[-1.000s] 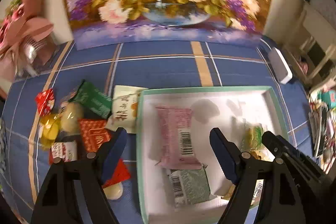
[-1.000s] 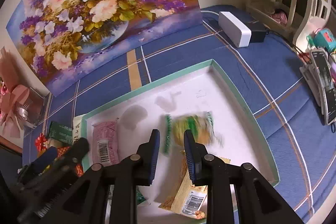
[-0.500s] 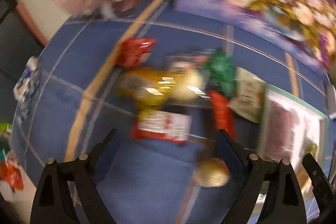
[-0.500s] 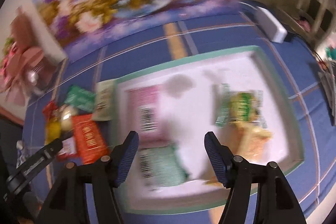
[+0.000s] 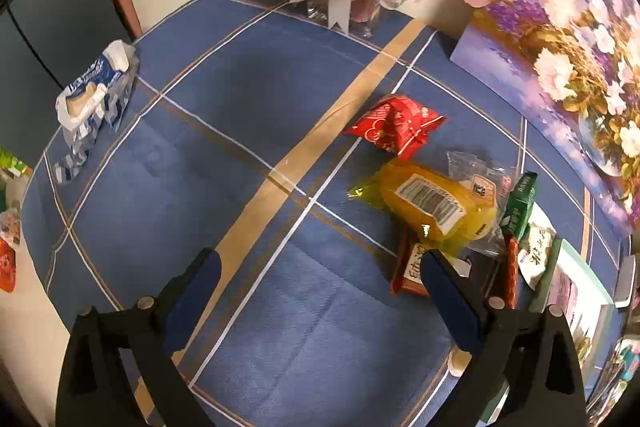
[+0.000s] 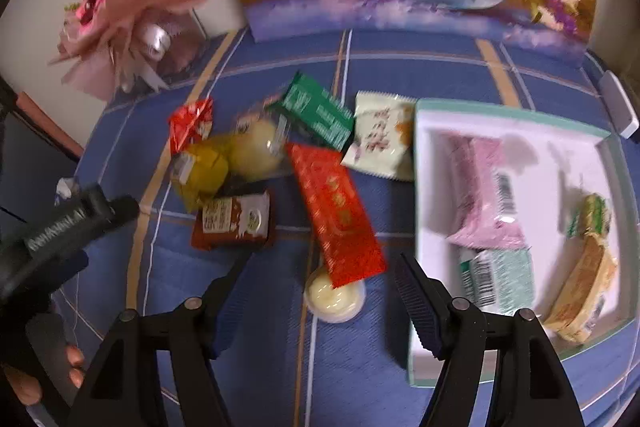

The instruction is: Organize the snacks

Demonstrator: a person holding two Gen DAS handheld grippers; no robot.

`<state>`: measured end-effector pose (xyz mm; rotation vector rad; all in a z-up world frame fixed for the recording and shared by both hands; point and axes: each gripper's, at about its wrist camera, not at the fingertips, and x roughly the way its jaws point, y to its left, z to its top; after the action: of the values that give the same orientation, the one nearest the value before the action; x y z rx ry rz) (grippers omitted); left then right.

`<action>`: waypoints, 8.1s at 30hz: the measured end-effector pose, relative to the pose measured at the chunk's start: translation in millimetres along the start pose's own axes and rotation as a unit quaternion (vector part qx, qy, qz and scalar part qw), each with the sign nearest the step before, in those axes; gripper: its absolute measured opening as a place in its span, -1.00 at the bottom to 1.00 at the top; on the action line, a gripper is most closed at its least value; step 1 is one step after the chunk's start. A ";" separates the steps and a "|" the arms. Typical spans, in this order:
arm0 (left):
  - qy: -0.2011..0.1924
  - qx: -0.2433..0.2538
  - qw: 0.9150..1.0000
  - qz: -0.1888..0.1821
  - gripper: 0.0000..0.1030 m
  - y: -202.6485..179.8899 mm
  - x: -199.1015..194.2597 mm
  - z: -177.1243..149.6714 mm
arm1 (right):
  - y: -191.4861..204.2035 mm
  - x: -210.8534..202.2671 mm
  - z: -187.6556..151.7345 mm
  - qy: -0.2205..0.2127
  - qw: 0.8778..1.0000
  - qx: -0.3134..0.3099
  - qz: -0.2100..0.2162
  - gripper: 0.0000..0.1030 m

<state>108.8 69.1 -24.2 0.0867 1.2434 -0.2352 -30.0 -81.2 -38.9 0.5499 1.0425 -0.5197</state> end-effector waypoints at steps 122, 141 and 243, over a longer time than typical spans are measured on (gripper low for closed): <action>0.008 0.221 0.972 -0.076 0.72 -186.6 -23.8 -70.5 | -199.0 -45.9 -8.8 -0.023 0.983 0.173 -0.063 0.37; -0.033 0.058 0.997 0.037 0.94 -34.5 -9.6 3.3 | -65.7 -21.1 10.0 -0.022 0.998 0.056 -0.024 1.00; 0.115 -0.039 0.987 -0.101 0.31 -15.4 96.0 14.4 | -9.7 70.3 60.1 0.066 0.998 0.000 -0.019 1.00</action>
<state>147.6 38.9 -109.3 -0.0830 1.4914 -0.3591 31.9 -137.0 -80.1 0.5728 1.1808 -0.5216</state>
